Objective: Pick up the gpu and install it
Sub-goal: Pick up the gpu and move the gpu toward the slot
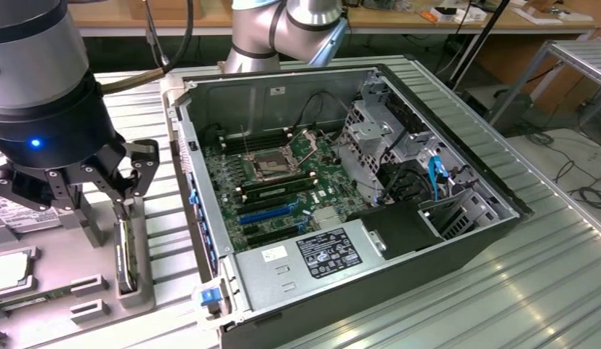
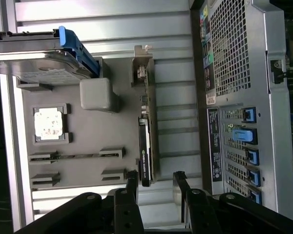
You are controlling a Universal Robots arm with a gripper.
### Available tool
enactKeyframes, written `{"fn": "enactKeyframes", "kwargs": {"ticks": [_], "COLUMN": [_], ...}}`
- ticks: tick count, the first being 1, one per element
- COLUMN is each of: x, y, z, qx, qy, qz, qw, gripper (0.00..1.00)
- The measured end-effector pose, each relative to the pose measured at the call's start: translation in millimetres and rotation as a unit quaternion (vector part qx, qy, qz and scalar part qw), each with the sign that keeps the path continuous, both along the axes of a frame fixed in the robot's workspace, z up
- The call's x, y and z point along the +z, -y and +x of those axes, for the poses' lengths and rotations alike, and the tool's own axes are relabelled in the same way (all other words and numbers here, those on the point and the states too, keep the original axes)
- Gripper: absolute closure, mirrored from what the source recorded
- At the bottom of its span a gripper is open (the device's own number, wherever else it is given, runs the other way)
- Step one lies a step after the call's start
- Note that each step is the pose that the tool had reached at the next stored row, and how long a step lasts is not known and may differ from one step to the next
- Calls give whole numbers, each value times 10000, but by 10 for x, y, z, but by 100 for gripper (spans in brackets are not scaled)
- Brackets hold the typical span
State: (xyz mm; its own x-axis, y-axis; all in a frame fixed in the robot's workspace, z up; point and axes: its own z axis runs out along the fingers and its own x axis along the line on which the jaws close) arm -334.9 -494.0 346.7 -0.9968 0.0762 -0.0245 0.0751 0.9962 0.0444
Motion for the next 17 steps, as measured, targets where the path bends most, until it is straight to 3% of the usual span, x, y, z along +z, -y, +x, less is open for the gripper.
{"fn": "enactKeyframes", "kwargs": {"ticks": [17], "x": [-205], "y": [0], "z": [0], "qx": [0], "qy": [0], "qz": [3], "qw": [10000], "gripper": [58]}}
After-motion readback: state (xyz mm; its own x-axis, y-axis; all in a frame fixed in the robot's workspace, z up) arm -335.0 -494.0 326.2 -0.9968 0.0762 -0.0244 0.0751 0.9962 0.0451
